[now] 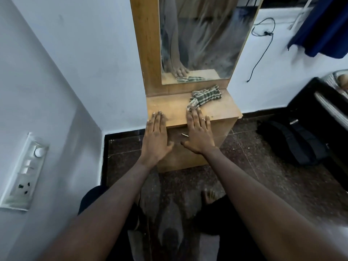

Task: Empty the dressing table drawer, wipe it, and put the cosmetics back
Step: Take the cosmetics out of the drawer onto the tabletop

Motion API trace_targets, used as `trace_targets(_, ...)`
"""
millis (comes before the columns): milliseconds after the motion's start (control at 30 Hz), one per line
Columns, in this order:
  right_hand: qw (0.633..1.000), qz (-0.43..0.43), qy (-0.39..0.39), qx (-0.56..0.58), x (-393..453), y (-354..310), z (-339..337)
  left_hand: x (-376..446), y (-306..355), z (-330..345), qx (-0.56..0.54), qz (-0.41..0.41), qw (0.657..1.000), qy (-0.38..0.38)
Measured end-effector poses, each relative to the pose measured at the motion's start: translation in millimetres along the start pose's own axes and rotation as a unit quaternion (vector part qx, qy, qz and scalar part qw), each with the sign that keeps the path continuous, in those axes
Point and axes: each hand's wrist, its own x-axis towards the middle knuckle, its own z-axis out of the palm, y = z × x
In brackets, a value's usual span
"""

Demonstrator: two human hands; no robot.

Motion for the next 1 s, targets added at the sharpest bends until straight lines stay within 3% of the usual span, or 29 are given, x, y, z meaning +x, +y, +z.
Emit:
trace_targets(167, 0.991, 0.055, 0.090, 0.079, -63, -13, 17, -72, 9, 12, -0.184, -0.108, 0.975, 0.069)
trace_targets(300, 0.986, 0.070, 0.050, 0.145, -64, -7, 48, -57, 19, 35, -0.387, -0.236, 0.890, 0.053)
trace_targets(467, 0.994, 0.001, 0.028, 0.108, -42, -5, 64, -45, 24, 54, -0.411, -0.236, 0.876, 0.089)
trace_targets(633, 0.989, 0.024, 0.046, 0.142, -35, 4, 57, -37, 11, 49, -0.443, -0.260, 0.843, 0.158)
trace_targets(800, 0.982, 0.020, 0.076, 0.172, -46, 8, 51, -29, -8, 46, -0.430, -0.278, 0.835, 0.205)
trace_targets(1000, 0.940, -0.082, 0.261, 0.206, -77, 16, 13, -31, -17, 28, -0.478, -0.172, 0.851, 0.134)
